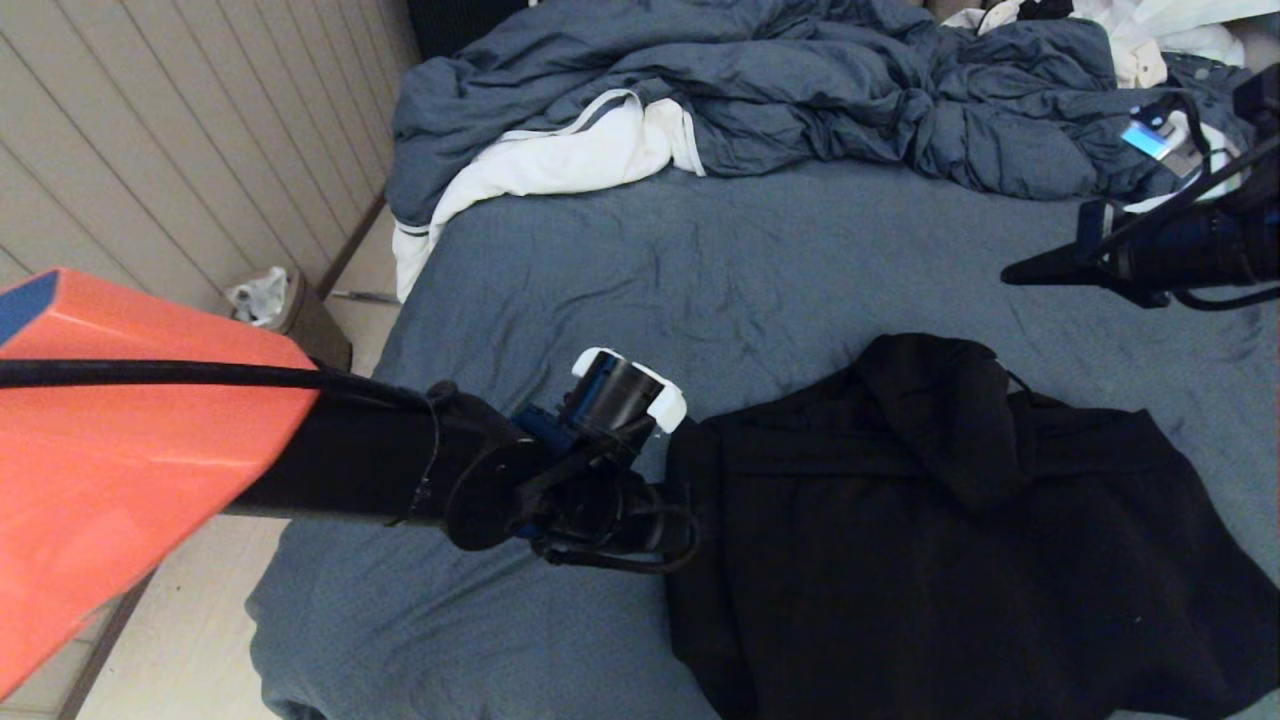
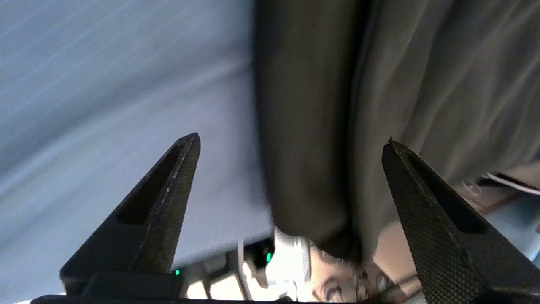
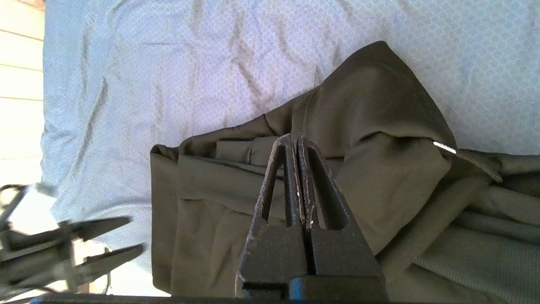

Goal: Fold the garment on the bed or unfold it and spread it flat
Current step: Unfold the black sweatshirt

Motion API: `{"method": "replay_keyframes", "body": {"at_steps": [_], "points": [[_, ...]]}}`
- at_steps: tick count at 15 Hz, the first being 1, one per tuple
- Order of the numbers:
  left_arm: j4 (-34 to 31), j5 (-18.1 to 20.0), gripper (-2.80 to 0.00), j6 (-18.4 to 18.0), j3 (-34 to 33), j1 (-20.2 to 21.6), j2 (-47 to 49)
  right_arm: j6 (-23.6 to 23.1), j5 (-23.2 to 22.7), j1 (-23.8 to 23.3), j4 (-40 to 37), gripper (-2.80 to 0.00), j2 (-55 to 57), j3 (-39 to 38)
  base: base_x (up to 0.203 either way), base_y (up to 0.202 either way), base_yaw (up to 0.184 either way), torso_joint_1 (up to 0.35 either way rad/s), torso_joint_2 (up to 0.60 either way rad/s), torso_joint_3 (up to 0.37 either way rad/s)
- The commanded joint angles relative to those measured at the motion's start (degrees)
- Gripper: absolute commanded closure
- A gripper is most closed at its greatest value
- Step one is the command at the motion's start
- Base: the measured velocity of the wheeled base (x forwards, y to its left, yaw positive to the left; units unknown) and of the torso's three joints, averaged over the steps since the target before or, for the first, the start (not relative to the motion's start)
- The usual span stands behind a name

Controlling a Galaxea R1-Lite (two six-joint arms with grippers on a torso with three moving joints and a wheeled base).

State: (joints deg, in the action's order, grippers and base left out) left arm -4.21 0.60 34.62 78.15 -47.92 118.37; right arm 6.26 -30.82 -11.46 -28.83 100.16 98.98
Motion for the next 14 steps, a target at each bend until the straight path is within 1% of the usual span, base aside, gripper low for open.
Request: {"method": "replay_keyframes", "body": {"at_steps": [1,4,5,6,9,11,13,14], "points": [[1.1,0.1,-2.8,0.2,2.1,-0.4,4.0,0.0,-0.2,-0.1,-0.2,0.0,-0.2,-0.2,0.0,0.0,0.0,0.0,0.0,0.0],[3.1,0.1,-2.8,0.0,5.9,-2.6,6.4,-0.2,-0.1,-0.1,0.2,0.0,0.1,-0.3,0.0,0.0,0.0,0.0,0.0,0.0],[3.3,0.2,-2.8,-0.8,6.5,-2.8,7.5,-0.2,-0.1,-0.2,0.2,0.0,0.0,-0.3,0.0,0.0,0.0,0.0,0.0,0.0],[4.0,0.4,-2.8,-1.9,6.7,-2.9,8.3,-0.2,-0.1,-0.2,0.2,0.0,0.0,-0.2,0.0,0.0,0.0,0.0,0.0,0.0],[5.5,0.7,-2.8,-2.4,6.8,-2.9,9.2,-0.2,-0.1,-0.4,0.2,0.0,0.4,-0.1,0.0,0.0,0.0,0.0,0.0,0.0],[5.6,0.7,-2.8,-3.7,6.5,-2.9,8.7,-0.2,0.0,-0.4,0.2,0.0,0.7,-0.2,0.0,0.0,0.0,0.0,0.0,0.0],[5.4,0.6,-2.8,-4.8,6.0,-1.9,7.4,-0.2,0.0,-0.4,0.2,0.0,0.7,-0.2,0.0,0.0,0.0,0.0,0.0,0.0],[5.3,0.6,-2.8,-6.0,5.8,-1.2,7.2,-0.2,0.0,-0.4,0.3,0.0,0.7,-0.2,0.0,0.0,0.0,0.0,0.0,0.0]]}}
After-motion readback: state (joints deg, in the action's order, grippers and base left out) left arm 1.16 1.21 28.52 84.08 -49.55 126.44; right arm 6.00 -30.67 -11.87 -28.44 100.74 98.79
